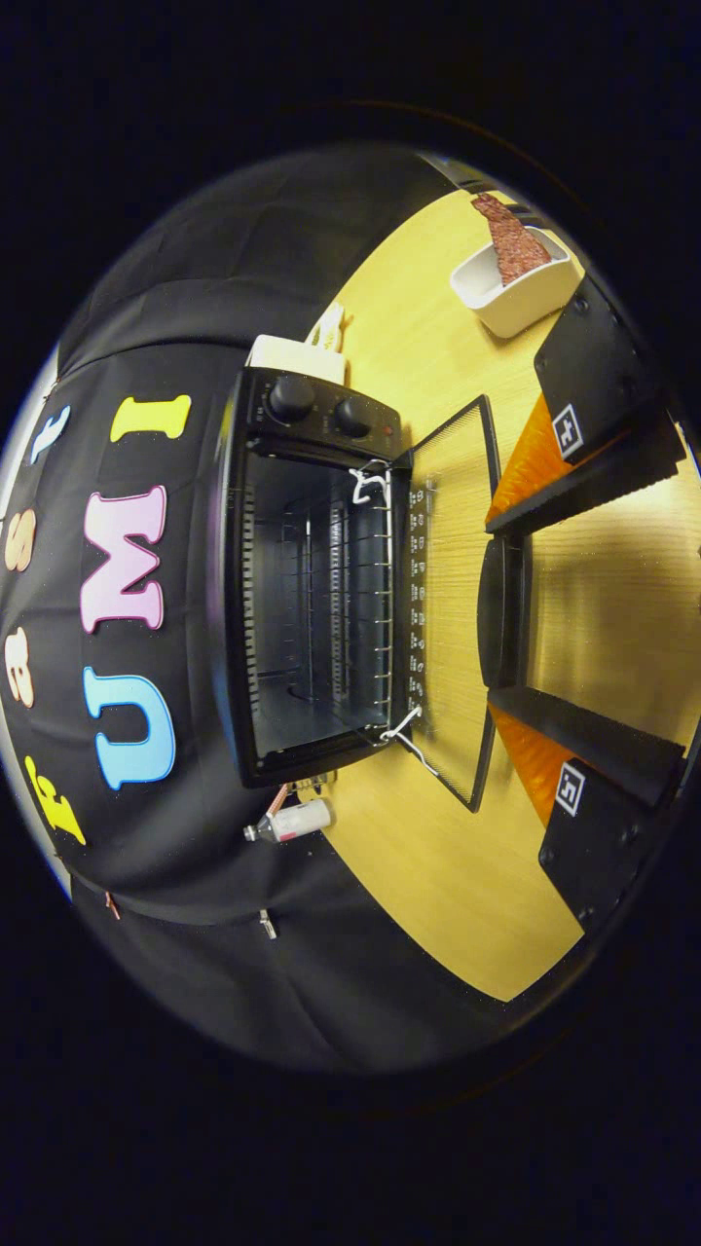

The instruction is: Open the toaster oven, put the food inside, and close the toaster oven door.

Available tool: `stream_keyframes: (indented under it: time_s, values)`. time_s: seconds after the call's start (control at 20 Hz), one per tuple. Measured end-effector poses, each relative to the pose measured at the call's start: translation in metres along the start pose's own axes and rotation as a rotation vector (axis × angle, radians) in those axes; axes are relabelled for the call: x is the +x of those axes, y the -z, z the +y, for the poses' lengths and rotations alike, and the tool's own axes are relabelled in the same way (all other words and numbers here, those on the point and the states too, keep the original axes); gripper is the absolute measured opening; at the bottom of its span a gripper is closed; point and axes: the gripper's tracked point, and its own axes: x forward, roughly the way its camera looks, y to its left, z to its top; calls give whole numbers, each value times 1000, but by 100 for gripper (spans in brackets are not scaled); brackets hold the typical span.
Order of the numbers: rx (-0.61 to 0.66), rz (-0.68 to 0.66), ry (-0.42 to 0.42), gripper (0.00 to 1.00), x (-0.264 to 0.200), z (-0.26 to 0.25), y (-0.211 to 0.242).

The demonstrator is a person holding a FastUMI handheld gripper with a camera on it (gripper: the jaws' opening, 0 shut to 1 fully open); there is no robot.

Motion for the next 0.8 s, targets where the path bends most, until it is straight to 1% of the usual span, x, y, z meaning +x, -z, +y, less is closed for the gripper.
stream_keyframes:
  time_s: [0.2,0.3,0.45,0.6,0.7,0.8]
  values:
    - [-9,46,-18,97,-5,-6,12]
    - [-13,42,-33,97,-18,-12,5]
    - [-24,16,-40,97,-45,-33,-20]
    - [-29,-11,-36,97,-67,-67,-50]
    - [-22,-42,-32,97,-75,-91,-73]
    - [-49,-51,-31,97,-81,-119,-90]
